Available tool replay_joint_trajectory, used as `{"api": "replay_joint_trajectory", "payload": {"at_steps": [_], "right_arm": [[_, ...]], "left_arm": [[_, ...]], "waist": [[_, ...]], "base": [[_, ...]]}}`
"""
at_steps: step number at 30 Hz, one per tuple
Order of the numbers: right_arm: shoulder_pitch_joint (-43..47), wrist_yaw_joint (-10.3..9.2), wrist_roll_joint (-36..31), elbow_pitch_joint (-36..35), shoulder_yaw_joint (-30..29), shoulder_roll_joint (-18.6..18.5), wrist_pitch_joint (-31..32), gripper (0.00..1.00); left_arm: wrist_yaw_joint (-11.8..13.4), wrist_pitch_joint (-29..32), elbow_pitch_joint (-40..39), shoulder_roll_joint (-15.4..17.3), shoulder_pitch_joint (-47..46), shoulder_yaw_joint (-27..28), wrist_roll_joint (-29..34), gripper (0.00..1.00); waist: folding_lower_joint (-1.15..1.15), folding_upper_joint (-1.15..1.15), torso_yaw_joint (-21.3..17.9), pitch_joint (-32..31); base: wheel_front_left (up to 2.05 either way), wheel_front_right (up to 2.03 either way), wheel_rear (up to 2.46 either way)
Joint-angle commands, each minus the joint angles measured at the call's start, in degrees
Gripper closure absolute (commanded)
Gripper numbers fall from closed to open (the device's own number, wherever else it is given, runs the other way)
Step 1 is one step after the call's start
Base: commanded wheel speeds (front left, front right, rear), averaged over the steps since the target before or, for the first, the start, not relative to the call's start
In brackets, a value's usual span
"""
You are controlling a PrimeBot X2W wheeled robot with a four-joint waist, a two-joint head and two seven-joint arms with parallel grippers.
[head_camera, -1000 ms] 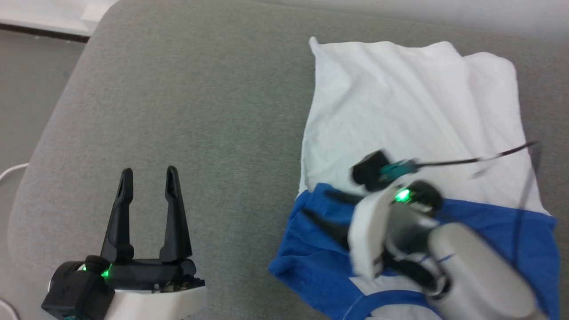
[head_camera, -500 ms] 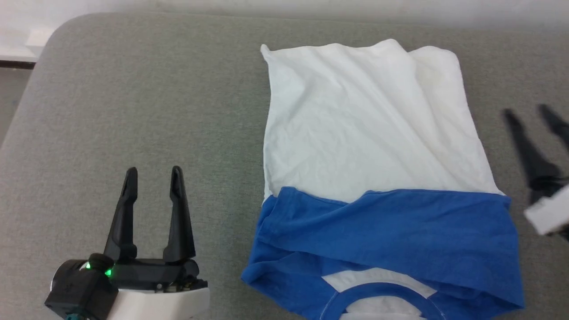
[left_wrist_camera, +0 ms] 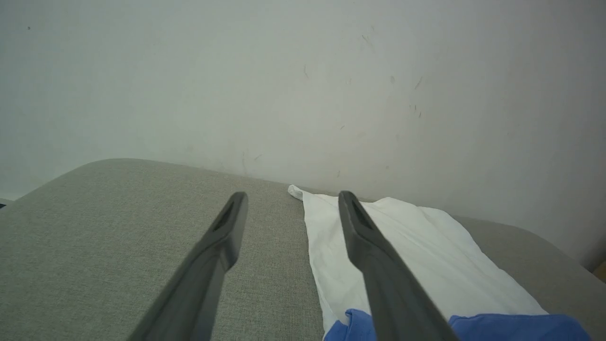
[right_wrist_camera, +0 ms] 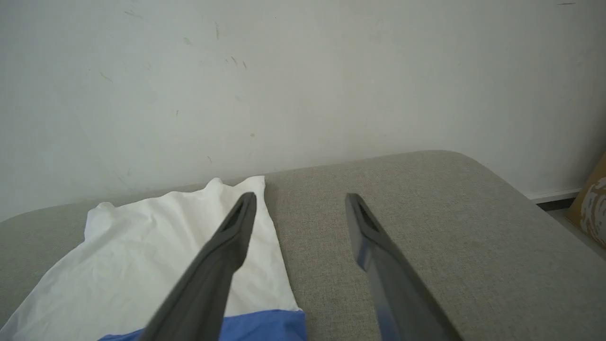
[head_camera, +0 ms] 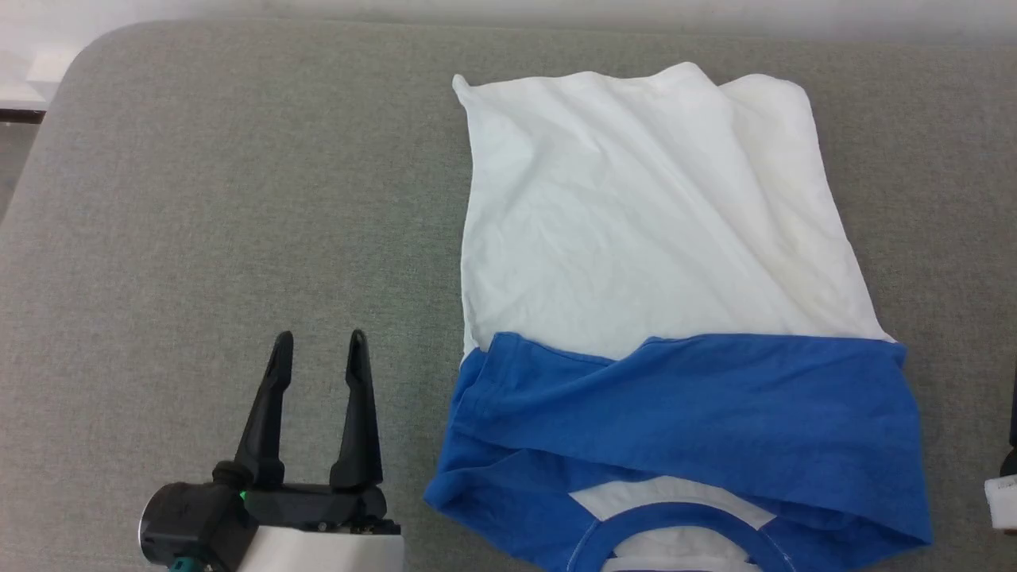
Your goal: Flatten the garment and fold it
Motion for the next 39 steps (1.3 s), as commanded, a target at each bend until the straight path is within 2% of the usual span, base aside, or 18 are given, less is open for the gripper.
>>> {"api": "replay_joint_trajectory", "payload": {"at_steps": [1,5,8,13,16,19,23,24,31,39], "right_arm": [[0.6,-0.04,0.1,0.3,0.2,0.3,-1.0,0.0],[0.1,-0.04,-0.3,-0.4,0.6,0.6,-1.9,0.0],[-1.4,-0.04,-0.6,-1.7,1.1,0.6,-1.7,0.0],[-4.1,-0.04,-0.3,-2.7,2.7,0.1,-0.8,0.0],[-5.0,-0.04,0.8,-3.2,3.1,-0.8,-0.4,0.0],[-6.3,-0.04,1.7,-3.8,2.5,-2.2,-0.5,0.0],[-8.3,-0.04,2.7,-4.0,2.6,-4.1,-0.8,0.0],[-8.3,-0.04,2.7,-4.0,2.6,-4.1,-0.8,0.0],[-10.4,-0.04,4.0,-4.9,3.6,-5.9,-1.1,0.0],[-11.9,-0.04,5.2,-4.2,4.1,-6.9,-1.8,0.0]], "left_arm": [[0.0,-0.5,0.3,-0.2,0.2,-0.1,0.3,0.0],[-0.3,0.3,-1.4,0.2,-1.9,0.4,-0.4,0.0],[-0.8,3.2,-3.8,2.3,-6.1,1.3,0.5,0.0],[-2.8,14.0,-6.7,6.9,-19.4,1.6,2.9,0.0],[-4.8,22.1,-6.5,8.2,-30.8,1.4,1.8,0.0],[-7.1,30.2,-3.1,9.8,-42.5,0.8,0.6,0.0],[-8.5,38.4,4.2,9.0,-55.3,0.4,-2.5,0.0],[-8.5,38.4,4.2,9.0,-55.3,0.4,-2.5,0.0],[-8.1,49.6,17.3,8.4,-68.9,-1.0,-3.3,0.0],[-6.6,55.3,24.5,8.2,-73.0,-2.9,-2.1,0.0]], "waist": [[0.0,0.0,-0.1,0.2],[0.0,0.0,-0.3,1.3],[0.0,0.0,-0.7,3.3],[0.0,0.0,-0.9,8.6],[0.0,0.0,-0.6,12.5],[0.0,0.0,-0.3,16.7],[0.0,0.0,-0.5,20.9],[0.0,0.0,-0.5,20.9],[0.0,0.0,-1.5,26.5],[0.0,0.0,-3.6,30.5]], "base": [[0.0,0.0,0.0],[0.0,0.0,0.0],[0.0,0.0,0.0],[0.0,0.0,0.0],[0.0,0.0,0.0],[0.0,0.0,0.0],[0.0,0.0,0.0],[0.0,0.0,0.0],[0.0,0.0,0.0],[0.0,0.0,0.0]]}}
